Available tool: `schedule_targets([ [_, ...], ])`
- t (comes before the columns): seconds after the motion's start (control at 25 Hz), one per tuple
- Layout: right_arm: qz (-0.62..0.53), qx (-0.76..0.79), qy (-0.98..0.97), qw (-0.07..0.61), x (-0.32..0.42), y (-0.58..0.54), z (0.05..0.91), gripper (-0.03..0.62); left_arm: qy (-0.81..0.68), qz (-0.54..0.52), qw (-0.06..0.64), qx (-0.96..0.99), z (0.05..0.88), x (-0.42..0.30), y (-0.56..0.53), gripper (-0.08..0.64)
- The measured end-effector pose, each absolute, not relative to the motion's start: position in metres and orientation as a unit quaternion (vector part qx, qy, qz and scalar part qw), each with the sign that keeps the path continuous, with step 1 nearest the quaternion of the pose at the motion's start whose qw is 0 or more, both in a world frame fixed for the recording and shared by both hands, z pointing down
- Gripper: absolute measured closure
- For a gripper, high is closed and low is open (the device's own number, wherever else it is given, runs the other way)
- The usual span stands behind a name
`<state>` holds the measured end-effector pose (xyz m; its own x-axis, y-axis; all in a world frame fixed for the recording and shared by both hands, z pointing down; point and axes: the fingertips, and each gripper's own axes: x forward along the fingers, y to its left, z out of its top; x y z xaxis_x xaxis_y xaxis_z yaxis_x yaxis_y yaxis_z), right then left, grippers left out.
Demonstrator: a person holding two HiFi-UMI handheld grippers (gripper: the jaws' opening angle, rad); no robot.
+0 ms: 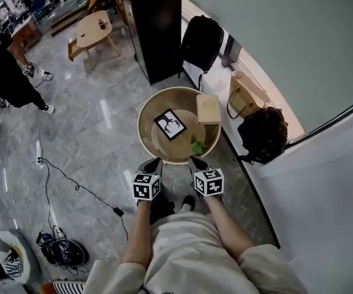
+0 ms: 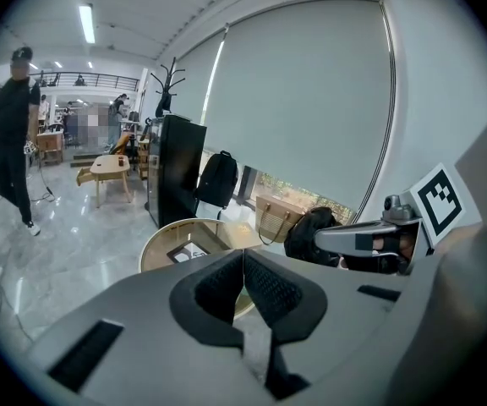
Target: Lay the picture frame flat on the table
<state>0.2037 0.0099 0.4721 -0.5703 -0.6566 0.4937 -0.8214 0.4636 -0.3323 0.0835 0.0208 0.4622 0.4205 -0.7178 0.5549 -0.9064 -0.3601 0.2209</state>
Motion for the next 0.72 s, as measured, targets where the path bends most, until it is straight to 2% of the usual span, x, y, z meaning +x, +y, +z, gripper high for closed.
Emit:
schedule_targets([
  [0.72,0.254,0.451,-0.839,0.169,0.2049,0.0153,0.4754,0.559,-0.508,0.185,0.254,0.802,0.4629,0.08,0.0267,0.538],
])
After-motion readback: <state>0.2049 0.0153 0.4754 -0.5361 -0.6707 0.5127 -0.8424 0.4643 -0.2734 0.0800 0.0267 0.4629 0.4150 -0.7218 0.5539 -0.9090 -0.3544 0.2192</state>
